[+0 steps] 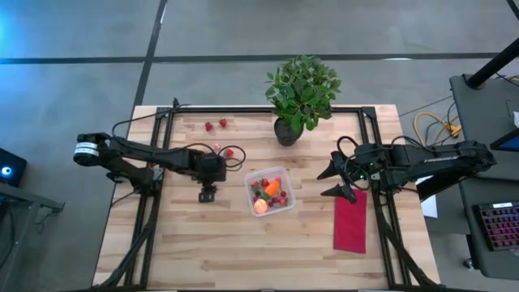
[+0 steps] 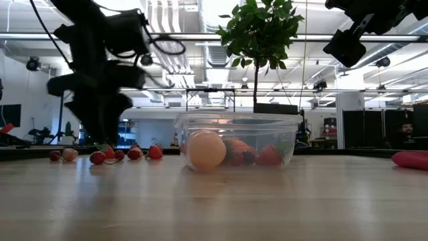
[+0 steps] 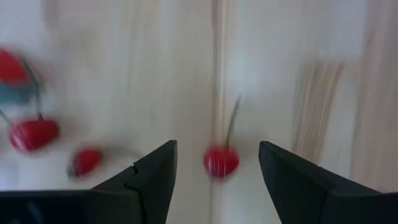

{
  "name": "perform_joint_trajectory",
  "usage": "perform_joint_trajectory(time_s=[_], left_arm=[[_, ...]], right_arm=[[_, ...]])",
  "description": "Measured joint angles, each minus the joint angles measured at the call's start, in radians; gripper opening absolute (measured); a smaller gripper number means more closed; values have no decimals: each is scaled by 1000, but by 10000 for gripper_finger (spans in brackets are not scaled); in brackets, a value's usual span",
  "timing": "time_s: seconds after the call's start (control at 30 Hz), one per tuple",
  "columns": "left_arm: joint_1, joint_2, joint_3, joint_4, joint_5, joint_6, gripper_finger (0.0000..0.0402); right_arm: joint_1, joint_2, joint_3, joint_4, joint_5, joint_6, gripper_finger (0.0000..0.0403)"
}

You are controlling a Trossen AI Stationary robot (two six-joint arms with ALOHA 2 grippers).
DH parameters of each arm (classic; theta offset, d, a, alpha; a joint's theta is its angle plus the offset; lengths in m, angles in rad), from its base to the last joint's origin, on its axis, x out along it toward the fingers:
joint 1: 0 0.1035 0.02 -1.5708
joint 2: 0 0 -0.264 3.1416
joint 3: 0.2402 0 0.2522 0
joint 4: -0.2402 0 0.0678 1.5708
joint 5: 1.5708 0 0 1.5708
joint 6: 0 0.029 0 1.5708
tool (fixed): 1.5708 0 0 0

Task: Pick and placing Produce into tupperware
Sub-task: Put the red cherry into the transparent bin

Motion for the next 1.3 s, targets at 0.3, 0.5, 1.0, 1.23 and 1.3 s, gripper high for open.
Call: perform_joint_trajectory(time_s=[0.3, 0.5, 1.0, 1.23, 1.3], left_arm=[[-3, 15, -17, -13, 32, -23, 212], [-2, 67, -17, 12, 32, -25, 212], [-2, 116, -18, 20, -75, -26, 178], [-3, 120, -18, 23, -75, -26, 117], [-2, 120, -18, 32, -76, -26, 102]], right_arm=[[0, 0, 0, 0, 0, 0, 313], [0, 0, 0, 0, 0, 0, 307], [0, 0, 0, 0, 0, 0, 309], [0, 0, 0, 0, 0, 0, 309], [0, 0, 0, 0, 0, 0, 311]])
